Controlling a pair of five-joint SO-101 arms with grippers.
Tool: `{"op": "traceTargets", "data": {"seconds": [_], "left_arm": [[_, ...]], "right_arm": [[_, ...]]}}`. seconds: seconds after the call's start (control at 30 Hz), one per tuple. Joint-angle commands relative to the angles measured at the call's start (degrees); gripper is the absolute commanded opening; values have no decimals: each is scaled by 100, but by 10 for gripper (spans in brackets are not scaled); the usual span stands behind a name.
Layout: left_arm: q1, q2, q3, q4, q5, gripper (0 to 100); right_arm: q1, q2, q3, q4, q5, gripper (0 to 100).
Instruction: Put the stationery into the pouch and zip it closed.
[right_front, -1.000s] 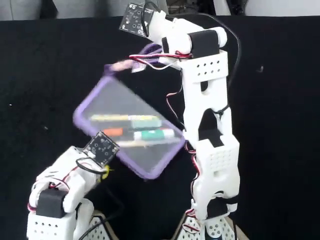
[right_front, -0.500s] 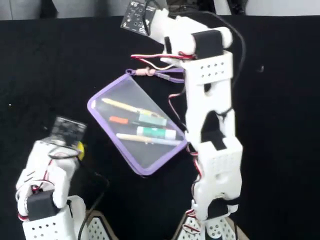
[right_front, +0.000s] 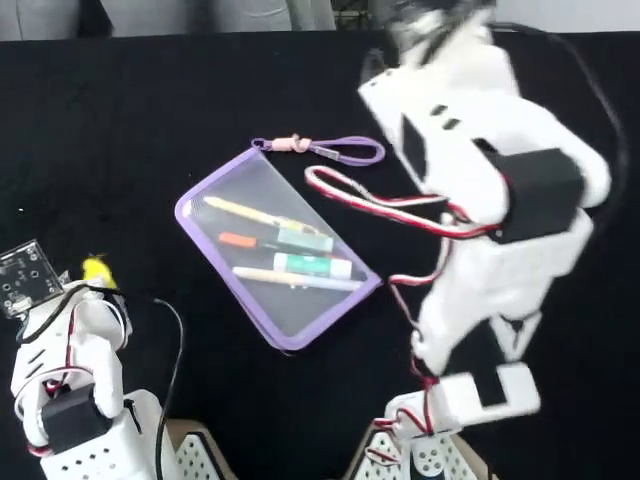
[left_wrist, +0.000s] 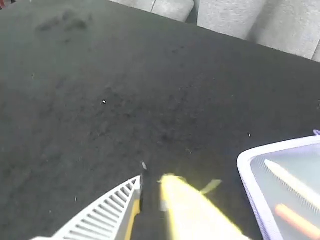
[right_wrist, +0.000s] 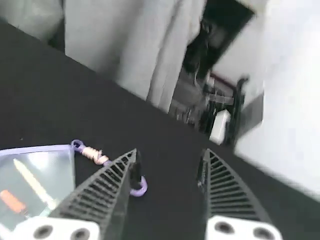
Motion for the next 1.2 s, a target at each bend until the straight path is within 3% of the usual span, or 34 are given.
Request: {"op": "traceTargets", "data": {"seconds": [0.0, 0.17, 0.4, 0.77, 0.93, 1.17], "left_arm": [[145, -536, -171, 158, 123, 51], [602, -703, -312, 782, 132, 30], [778, -730, 312, 791, 132, 30], [787, -730, 1578, 826, 88, 30], [787, -730, 1956, 826, 88, 30], [787, -730, 2492, 782, 88, 30]], "right_arm": [[387, -1086, 1402, 167, -273, 194], [404, -2571, 3371, 132, -255, 187], [431, -4980, 6615, -703, -255, 21], [440, -9033, 11081, -2066, -264, 35], [932, -10123, 11512, -2207, -211, 36], [1222, -10334, 12576, -2558, 88, 36]]}}
